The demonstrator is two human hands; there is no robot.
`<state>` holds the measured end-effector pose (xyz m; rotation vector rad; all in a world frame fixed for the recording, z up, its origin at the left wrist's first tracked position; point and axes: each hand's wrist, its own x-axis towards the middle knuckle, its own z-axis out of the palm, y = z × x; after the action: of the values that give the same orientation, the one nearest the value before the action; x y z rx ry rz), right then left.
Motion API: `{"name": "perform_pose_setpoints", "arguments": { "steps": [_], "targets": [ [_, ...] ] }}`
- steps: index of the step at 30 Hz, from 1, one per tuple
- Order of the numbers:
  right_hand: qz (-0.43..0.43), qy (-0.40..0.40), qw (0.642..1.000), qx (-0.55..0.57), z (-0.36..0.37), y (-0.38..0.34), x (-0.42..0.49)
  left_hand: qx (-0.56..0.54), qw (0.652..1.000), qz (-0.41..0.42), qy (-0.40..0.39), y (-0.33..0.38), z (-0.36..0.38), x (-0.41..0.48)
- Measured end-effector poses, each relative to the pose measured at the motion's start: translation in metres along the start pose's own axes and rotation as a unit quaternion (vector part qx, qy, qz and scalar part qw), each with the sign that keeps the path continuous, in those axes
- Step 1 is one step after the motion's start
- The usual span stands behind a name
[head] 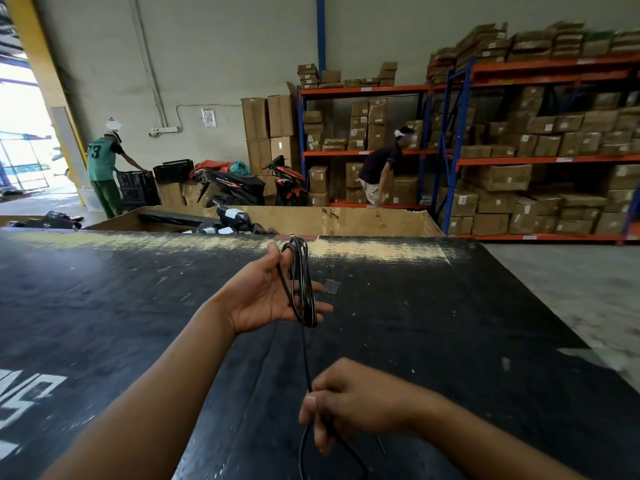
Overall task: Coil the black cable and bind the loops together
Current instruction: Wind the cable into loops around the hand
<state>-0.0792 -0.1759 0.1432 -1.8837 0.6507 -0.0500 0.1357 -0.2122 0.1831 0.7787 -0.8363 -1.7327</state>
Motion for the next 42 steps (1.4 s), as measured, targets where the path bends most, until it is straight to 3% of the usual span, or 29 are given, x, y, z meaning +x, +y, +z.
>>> {"name": "perform_pose_setpoints", "arguments": {
  "steps": [9,15,21,28,35,39,42],
  "targets": [
    [0.046,0.005,0.994,-0.103,-0.014,0.042,0.016,0.020,0.996,-0.010,-0.082,0.008,0.023,-0.010],
    [0.050,0.089,0.974,-0.204,-0.061,0.053,0.027,0.052,0.987,-0.042,-0.147,0.003,0.043,-0.020],
    [0.070,0.173,0.932,-0.312,-0.122,0.017,0.029,0.082,0.973,-0.101,-0.189,-0.007,0.056,-0.026],
    [0.038,0.254,0.900,-0.352,-0.170,-0.043,0.022,0.120,0.964,-0.149,-0.183,-0.020,0.058,-0.022],
    [0.031,0.350,0.802,-0.483,-0.180,-0.085,0.010,0.139,0.963,-0.176,-0.152,-0.028,0.049,-0.014],
    [0.001,0.372,0.792,-0.485,-0.173,-0.099,-0.001,0.133,0.971,-0.172,-0.103,-0.028,0.038,-0.012],
    [-0.023,0.367,0.803,-0.468,-0.158,-0.110,-0.009,0.120,0.978,-0.153,-0.069,-0.026,0.028,-0.008]
  ]
}}
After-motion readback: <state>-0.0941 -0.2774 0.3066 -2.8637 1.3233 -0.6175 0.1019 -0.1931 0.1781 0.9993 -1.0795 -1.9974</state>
